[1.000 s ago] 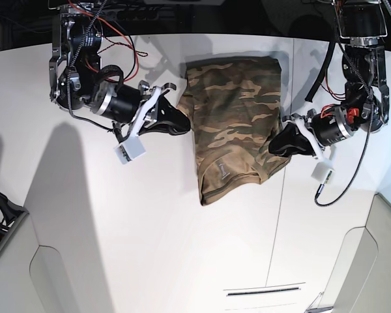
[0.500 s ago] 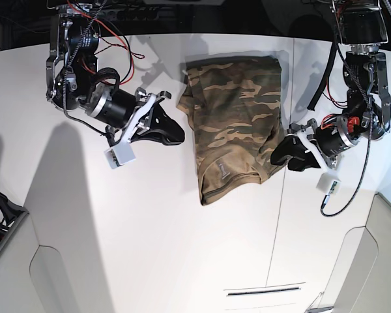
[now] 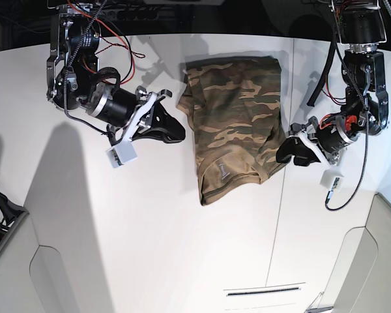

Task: Fold the T-shirt properly
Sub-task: 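Press and smooth the bundle's edge with the left gripper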

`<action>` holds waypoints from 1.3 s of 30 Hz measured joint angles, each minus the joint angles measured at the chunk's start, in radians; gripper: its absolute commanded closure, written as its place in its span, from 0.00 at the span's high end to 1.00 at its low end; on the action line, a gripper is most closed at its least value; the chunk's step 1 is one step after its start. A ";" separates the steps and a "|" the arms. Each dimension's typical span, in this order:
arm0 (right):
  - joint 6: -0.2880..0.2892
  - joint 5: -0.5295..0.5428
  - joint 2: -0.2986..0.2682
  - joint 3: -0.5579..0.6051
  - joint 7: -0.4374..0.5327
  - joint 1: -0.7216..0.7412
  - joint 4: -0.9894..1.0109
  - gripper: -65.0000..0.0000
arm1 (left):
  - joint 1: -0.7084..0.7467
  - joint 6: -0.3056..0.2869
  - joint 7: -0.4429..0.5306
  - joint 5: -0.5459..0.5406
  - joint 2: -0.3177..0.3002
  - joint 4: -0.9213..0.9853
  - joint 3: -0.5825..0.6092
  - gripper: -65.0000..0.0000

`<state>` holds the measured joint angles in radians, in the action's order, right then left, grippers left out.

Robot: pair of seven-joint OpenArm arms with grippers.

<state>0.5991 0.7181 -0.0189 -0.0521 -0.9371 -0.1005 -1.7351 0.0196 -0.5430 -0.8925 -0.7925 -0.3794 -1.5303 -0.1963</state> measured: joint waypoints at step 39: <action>0.000 -0.037 0.000 0.000 0.000 0.000 0.000 0.00 | 0.002 -0.143 -0.335 -0.372 -0.002 0.001 0.005 0.51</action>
<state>0.5991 0.6815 -0.0189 -0.0521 -0.9371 -0.1009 -1.7351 0.0212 -0.6861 -1.2270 -1.1641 -0.3817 -1.5295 -0.1909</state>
